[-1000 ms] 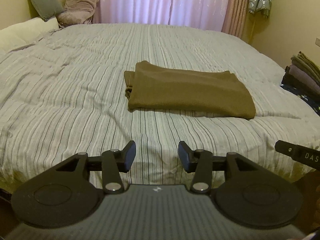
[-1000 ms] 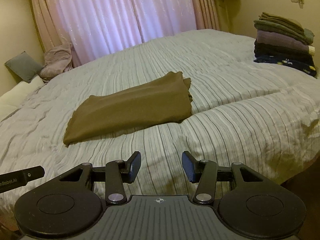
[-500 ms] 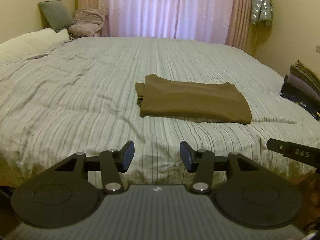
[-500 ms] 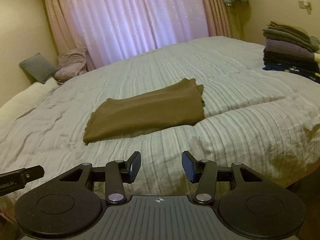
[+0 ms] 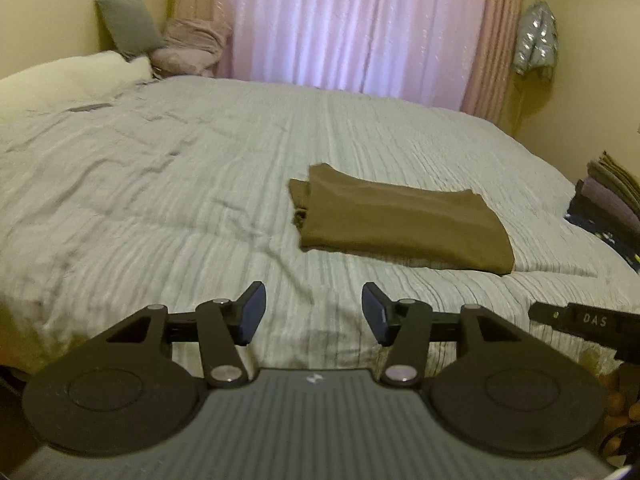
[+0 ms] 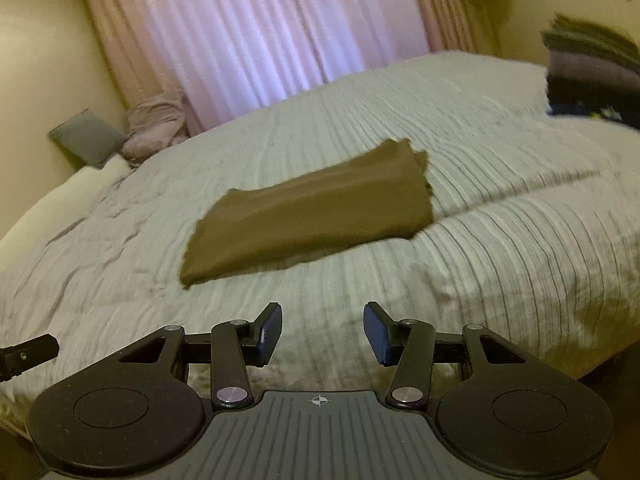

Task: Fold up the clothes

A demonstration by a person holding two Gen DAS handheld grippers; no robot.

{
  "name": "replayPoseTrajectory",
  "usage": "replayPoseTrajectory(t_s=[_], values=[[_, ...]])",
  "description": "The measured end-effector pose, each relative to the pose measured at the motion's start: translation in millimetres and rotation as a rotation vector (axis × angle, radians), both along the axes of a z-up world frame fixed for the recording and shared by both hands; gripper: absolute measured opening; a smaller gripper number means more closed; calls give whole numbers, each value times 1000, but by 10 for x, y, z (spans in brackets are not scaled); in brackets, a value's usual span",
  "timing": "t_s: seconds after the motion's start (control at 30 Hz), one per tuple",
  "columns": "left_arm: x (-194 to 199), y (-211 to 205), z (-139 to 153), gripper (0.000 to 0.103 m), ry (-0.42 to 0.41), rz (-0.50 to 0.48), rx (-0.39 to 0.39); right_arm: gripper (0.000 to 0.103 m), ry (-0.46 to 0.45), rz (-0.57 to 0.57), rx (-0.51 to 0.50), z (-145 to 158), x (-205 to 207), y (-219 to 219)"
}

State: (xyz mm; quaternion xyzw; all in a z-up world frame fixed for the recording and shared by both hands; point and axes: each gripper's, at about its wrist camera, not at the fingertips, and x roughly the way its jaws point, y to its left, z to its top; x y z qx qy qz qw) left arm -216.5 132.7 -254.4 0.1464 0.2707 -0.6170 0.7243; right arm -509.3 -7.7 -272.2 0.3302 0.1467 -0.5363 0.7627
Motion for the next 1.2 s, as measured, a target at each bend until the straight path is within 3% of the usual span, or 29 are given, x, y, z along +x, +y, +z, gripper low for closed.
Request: replayPoseTrajectory(t_s=[0.13, 0.27, 0.6, 0.63, 0.67, 0.77, 0.9, 1.03, 1.1, 1.13, 1.2], values=[[4, -398, -107, 41, 21, -85, 25, 49, -16, -91, 61, -142, -225, -264], [67, -860, -236, 24, 64, -131, 60, 49, -61, -144, 77, -178, -401, -565], [390, -2239, -508, 23, 70, -159, 58, 47, -165, -105, 14, -262, -267, -1779], [431, -2389, -553, 23, 65, -164, 54, 36, -169, -99, 8, -295, -237, -1893], [462, -2499, -598, 23, 65, -169, 49, 31, -172, -93, 2, -329, -208, -2007], [555, -2808, -758, 23, 66, -180, 44, 31, -189, -94, -12, -492, -195, -2306], [655, -3088, -1066, 23, 58, -178, 117, 31, -202, -127, 39, -747, -276, -2580], [765, -3043, -1123, 22, 111, -189, 97, 32, -301, -111, 85, -789, -476, -2603], [858, -2988, -1068, 21, 166, -188, 84, 56, -368, -128, 69, -708, -658, -2559], [912, -2950, -1052, 21, 207, -179, 79, 76, -405, -143, 55, -669, -761, -2537], [1020, -2871, -1022, 21, 290, -162, 69, 76, -445, -173, 54, -630, -946, -2537]])
